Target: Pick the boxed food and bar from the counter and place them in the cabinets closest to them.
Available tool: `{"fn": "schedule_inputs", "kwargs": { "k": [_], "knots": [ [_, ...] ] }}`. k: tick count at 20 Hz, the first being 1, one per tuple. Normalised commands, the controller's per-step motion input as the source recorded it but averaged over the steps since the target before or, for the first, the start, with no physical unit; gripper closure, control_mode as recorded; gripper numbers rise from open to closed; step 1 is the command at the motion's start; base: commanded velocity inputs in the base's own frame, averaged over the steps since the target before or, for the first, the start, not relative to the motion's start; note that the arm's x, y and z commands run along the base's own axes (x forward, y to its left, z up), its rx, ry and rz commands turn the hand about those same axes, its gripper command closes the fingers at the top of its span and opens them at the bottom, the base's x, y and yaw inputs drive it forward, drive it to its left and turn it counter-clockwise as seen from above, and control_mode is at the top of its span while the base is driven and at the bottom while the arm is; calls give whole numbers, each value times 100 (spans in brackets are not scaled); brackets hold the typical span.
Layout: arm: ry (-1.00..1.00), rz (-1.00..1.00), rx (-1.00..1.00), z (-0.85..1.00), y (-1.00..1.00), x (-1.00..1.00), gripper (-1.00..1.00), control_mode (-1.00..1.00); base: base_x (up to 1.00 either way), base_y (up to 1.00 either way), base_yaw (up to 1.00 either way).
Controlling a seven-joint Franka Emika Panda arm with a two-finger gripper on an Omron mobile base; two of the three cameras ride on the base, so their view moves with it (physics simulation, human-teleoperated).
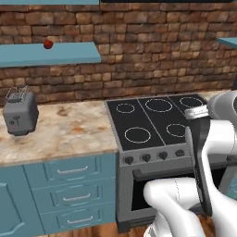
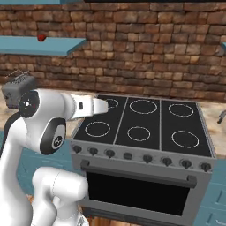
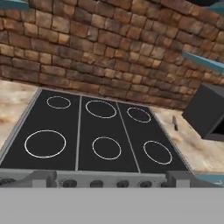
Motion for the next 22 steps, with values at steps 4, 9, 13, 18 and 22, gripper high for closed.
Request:
{"fn": "schedule_inputs", "kwargs": {
  "k": [4, 9, 13, 18, 22],
  "knots": [
    [0, 0, 0, 0, 0, 0, -100, 100, -7, -75, 0],
    [0, 0, 0, 0, 0, 0, -100, 100, -3, -74, 0],
    [0, 0, 0, 0, 0, 0, -100, 100, 0, -72, 0],
    [0, 0, 0, 0, 0, 0, -100, 100, 0, -72, 0],
    [0, 0, 0, 0, 0, 0, -100, 100, 0, -72, 0]
  ]
}}
